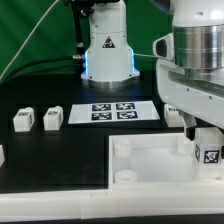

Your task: Assemble one leg

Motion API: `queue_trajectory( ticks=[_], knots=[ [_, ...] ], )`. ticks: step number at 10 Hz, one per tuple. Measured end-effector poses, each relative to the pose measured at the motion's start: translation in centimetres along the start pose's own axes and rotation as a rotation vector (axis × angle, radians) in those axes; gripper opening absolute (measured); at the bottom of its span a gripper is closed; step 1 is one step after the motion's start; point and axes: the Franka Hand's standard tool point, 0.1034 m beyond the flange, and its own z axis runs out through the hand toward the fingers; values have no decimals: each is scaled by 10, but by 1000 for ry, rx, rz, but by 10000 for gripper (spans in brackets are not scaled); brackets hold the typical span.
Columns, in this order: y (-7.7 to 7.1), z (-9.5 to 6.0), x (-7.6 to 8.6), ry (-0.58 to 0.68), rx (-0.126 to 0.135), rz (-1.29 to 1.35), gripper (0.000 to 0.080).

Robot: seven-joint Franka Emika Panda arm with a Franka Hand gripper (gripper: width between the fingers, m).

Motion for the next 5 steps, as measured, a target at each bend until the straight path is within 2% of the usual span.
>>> queue_trajectory(
  ticks=[5],
  knots=[
    [1, 1, 1, 1, -3, -515, 649]
  ],
)
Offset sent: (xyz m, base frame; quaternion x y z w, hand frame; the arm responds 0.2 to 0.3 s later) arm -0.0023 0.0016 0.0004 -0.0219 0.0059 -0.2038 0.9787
